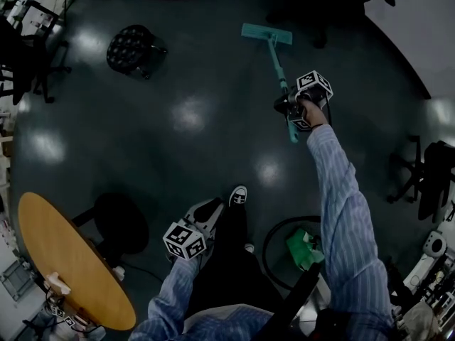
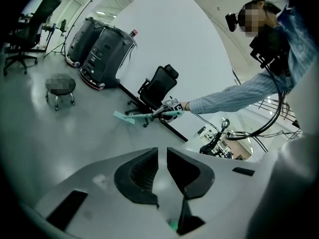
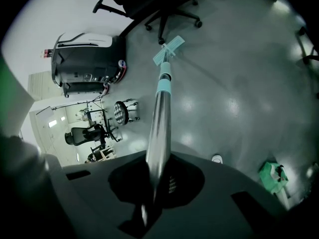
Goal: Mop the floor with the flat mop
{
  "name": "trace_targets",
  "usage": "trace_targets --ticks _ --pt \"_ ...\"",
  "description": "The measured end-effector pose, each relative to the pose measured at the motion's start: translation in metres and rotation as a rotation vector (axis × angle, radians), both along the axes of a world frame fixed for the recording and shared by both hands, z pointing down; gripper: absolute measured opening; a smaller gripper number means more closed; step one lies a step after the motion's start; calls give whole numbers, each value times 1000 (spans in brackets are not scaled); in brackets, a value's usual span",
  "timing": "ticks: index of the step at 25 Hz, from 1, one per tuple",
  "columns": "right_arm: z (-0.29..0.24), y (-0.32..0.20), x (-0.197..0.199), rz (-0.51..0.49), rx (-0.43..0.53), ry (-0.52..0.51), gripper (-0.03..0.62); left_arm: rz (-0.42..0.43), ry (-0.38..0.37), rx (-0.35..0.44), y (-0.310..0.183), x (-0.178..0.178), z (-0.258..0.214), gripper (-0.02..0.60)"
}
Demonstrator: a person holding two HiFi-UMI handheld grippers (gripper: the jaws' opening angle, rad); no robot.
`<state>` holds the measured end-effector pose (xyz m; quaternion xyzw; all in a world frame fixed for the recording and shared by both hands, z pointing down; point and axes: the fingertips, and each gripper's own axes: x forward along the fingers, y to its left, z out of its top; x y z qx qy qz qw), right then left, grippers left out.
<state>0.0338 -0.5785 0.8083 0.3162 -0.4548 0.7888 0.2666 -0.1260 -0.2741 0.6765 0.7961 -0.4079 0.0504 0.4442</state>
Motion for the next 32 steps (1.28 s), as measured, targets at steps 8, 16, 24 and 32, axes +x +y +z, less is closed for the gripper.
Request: trace_targets --ticks 8,16,24,32 --pt "-4 14 -12 48 -3 -16 31 -4 3 2 9 -7 1 58" --pt "-21 104 8 57 -34 -33 31 10 22 75 14 4 -31 58" --pt "-36 237 21 52 -63 -42 31 26 27 100 75 13 -51 58" --pt "-54 389 26 61 -115 -71 31 82 16 127 151 32 -75 58"
